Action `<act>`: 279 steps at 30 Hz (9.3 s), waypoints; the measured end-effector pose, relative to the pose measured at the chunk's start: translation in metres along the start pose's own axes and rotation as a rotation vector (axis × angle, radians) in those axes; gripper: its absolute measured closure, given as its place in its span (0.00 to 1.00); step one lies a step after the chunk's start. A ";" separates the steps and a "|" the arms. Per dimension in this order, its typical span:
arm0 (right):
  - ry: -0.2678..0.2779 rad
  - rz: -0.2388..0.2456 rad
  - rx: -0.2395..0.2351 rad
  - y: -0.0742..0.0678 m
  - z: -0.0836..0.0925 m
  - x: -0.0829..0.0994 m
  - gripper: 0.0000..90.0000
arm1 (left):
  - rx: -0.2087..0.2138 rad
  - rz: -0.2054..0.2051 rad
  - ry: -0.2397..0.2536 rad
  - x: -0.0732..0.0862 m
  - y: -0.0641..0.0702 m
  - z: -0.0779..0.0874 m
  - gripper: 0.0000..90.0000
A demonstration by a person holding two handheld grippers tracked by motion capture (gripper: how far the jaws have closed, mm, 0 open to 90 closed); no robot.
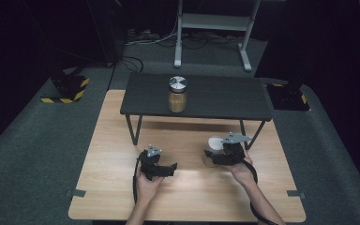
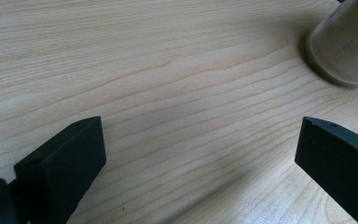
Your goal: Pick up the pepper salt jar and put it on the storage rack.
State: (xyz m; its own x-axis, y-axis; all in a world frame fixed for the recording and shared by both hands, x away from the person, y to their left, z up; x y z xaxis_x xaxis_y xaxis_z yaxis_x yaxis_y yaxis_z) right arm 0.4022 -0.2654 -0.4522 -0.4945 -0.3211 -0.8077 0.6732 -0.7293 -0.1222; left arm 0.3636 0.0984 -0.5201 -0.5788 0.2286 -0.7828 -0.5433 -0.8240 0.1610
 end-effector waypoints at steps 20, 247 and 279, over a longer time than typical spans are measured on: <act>0.015 0.008 0.015 -0.002 0.000 0.002 0.38 | 0.006 0.003 0.001 0.000 -0.001 0.000 0.02; 0.108 0.026 0.004 0.010 0.067 -0.203 0.35 | 0.045 0.023 0.039 0.004 -0.006 0.003 0.01; 0.165 0.043 0.010 0.016 0.081 -0.168 0.08 | 0.043 0.018 0.040 0.004 -0.005 0.003 0.01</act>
State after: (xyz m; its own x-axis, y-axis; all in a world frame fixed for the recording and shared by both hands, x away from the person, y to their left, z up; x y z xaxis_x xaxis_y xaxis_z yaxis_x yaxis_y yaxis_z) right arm 0.4515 -0.2722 -0.2719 -0.3678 -0.2492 -0.8959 0.6856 -0.7235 -0.0802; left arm 0.3622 0.1049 -0.5220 -0.5640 0.1922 -0.8031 -0.5591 -0.8046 0.2001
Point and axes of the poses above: each handheld gripper's, and its own axes: z roughly backward along the jaws, x roughly out of its underside, y roughly to its right, the point moved 9 cm from there along -z, roughly forward along the jaws, and after that the axes turned 7 degrees about -z, right-handed, at the moved point
